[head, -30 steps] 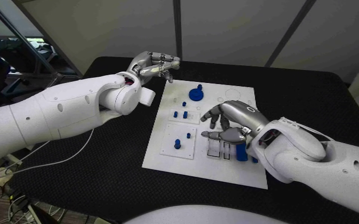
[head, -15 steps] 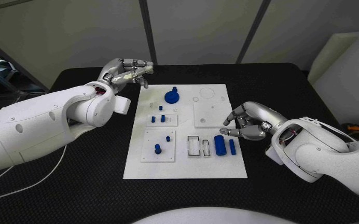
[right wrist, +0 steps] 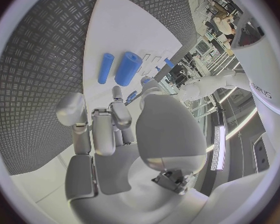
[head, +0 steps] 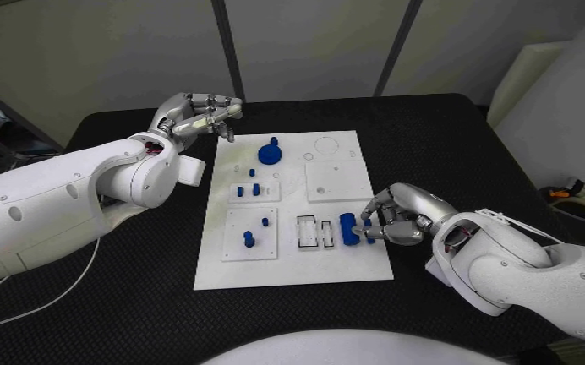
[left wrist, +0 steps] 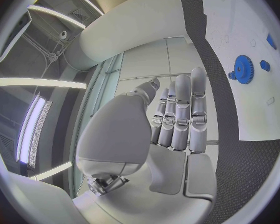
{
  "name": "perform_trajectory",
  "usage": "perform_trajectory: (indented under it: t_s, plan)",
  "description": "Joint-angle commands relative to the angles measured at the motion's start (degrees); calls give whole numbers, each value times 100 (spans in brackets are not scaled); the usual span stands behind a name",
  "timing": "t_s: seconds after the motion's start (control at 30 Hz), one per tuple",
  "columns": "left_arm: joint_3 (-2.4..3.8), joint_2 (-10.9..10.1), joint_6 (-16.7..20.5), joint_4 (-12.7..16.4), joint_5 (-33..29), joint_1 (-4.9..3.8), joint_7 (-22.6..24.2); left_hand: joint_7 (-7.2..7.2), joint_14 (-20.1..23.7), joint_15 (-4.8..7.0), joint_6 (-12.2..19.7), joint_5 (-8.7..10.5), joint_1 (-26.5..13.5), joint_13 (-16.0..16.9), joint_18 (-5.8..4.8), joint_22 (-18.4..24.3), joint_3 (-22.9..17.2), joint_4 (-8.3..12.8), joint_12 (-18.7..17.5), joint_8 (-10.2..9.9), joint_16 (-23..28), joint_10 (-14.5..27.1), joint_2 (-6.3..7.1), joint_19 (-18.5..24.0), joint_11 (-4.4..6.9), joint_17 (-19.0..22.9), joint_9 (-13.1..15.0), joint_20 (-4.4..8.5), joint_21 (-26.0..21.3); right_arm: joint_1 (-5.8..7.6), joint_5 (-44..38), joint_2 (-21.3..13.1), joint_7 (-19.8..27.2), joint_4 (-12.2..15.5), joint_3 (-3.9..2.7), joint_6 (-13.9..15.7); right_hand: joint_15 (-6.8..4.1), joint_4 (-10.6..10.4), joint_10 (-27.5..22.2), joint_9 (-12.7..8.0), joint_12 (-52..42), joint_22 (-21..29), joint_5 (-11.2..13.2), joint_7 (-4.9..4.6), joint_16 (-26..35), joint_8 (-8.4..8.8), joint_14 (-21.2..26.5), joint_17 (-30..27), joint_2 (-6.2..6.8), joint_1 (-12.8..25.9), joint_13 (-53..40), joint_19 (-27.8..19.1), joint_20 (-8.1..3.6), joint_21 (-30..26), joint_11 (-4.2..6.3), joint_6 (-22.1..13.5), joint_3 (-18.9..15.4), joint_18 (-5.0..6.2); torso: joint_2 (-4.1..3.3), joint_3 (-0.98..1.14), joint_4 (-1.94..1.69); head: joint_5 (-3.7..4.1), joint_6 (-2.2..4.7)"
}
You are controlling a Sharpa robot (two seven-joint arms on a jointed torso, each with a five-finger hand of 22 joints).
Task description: Assemble the parts on the task board
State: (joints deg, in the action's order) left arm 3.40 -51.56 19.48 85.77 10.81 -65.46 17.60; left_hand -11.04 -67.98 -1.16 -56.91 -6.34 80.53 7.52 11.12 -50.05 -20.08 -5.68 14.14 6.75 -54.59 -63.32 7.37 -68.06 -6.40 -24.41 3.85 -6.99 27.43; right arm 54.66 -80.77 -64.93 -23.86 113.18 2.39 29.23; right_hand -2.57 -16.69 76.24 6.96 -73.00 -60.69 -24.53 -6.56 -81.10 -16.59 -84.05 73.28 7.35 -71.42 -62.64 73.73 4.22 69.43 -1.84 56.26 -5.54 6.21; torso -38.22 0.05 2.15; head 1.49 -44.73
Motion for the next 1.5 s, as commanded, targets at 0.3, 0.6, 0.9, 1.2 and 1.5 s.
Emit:
perform_trajectory:
  t_s: [0.3,0.6,0.9,1.2,1.5]
  plan:
    - [0,-20,-18,15,-2,18,83,13,-2,-47,44,-13,-22,8,-73,5,36,2,19,-11,26,51,-57,-31,-2,9,-3,-12,-20,-98,-560,190,-445,-80,-2,-106,29,-8,18,23,-31,-69,-38,19,-73,-75,-320,94,-11,59,-69,3,-12,50,10,-32,-129,-21,-13,-2,11,-28,-3]
    - [0,-11,-39,10,-2,23,65,14,-3,-47,42,-14,-26,10,-73,8,42,-2,28,-7,25,50,-59,-33,-1,10,-2,-13,-23,-116,-428,454,-440,-274,-3,-184,31,-10,10,32,-24,-67,-73,18,-78,-110,-319,98,-72,94,-87,-3,-11,48,8,-54,-167,-19,-22,-10,1,-37,-2]
    - [0,-16,-67,45,-2,23,14,9,-2,-50,59,-13,-43,12,-72,14,57,-14,35,-12,24,65,-56,-37,-6,12,-4,-15,-32,-118,-254,671,-549,-480,-4,-530,28,-7,18,48,-33,-98,-62,29,-114,-164,-328,164,-144,130,-129,9,-11,68,15,-30,-200,-24,-17,-11,6,-87,-14]
    - [0,-35,-71,90,-2,23,7,8,-2,-51,63,-13,-45,12,-72,16,60,-17,38,-13,24,68,-56,-37,-7,12,-4,-16,-34,-121,-271,805,-719,-588,-4,-658,-3,36,61,86,-60,-246,-74,76,-184,-267,-347,285,-311,-99,-243,86,-34,175,57,66,-185,-49,-15,-10,8,-98,-19]
    - [0,-62,-70,112,-2,23,5,8,-2,-51,63,-13,-45,12,-72,16,60,-17,38,-13,24,68,-56,-37,-7,12,-4,-16,-34,-126,-319,843,-759,-591,-4,-576,-36,56,108,131,-69,-355,-246,124,-253,-352,-367,411,-403,-325,-332,142,-62,254,99,202,-191,-69,-9,-7,9,-104,-26]
